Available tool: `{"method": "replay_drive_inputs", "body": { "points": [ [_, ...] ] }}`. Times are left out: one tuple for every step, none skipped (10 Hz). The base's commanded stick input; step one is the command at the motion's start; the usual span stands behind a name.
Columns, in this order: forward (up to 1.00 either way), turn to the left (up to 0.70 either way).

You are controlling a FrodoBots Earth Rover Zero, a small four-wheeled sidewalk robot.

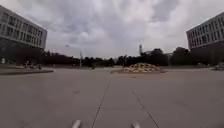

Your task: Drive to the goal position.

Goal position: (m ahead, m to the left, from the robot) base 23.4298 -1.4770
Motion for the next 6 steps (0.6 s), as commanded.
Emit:
{"method": "replay_drive_inputs", "body": {
  "points": [
    [0.85,0.0],
    [0.85,0.0],
    [0.85,0.0],
    [0.85,0.0],
    [0.85,0.0],
    [0.85,0.0]
  ]
}}
